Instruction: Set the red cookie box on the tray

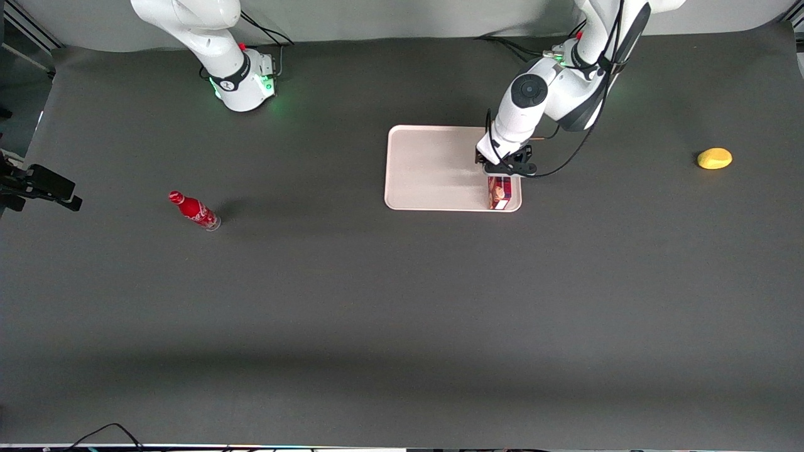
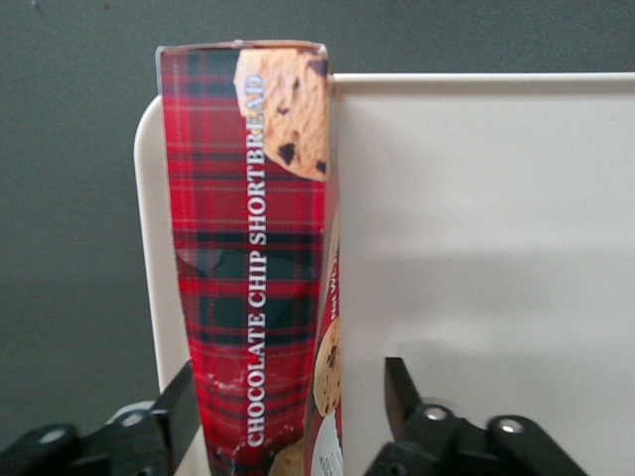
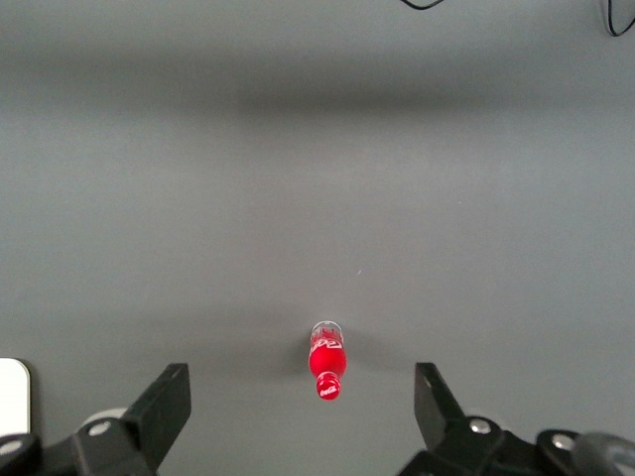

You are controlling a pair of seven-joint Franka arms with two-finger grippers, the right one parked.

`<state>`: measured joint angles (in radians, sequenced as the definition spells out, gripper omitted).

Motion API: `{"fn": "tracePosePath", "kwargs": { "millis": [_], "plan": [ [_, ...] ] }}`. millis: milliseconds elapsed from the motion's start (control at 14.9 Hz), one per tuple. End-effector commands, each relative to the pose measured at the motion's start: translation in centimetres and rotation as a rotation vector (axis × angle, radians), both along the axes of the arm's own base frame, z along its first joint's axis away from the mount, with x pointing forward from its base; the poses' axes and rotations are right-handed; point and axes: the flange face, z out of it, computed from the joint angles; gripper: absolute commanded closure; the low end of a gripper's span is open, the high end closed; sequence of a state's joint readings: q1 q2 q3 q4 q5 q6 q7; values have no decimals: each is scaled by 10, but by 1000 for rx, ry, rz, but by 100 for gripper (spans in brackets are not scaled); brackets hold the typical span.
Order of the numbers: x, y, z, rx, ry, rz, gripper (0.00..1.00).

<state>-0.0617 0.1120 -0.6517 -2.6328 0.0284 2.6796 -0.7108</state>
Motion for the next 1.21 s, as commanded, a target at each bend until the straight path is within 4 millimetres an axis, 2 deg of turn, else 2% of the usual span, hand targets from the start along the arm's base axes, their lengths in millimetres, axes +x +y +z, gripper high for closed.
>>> {"fn": "tracePosePath", "kwargs": {
  "millis": [0,134,268,402,469,536,670,871,1005,1139],
  "plan": [
    [3,-3,3,5,-8,4,0],
    [10,-6,13,8,-21,4,0],
    [24,-14,33,33,-15,5,0],
    [44,-25,71,84,-3,-4,0],
    [61,-24,93,107,8,11,0],
    [83,-21,120,126,13,26,0],
    [112,-21,178,154,59,-24,0],
    [154,19,260,146,51,-46,0],
    [174,67,309,121,24,-47,0],
    [184,104,346,116,-8,7,0]
  ]
}}
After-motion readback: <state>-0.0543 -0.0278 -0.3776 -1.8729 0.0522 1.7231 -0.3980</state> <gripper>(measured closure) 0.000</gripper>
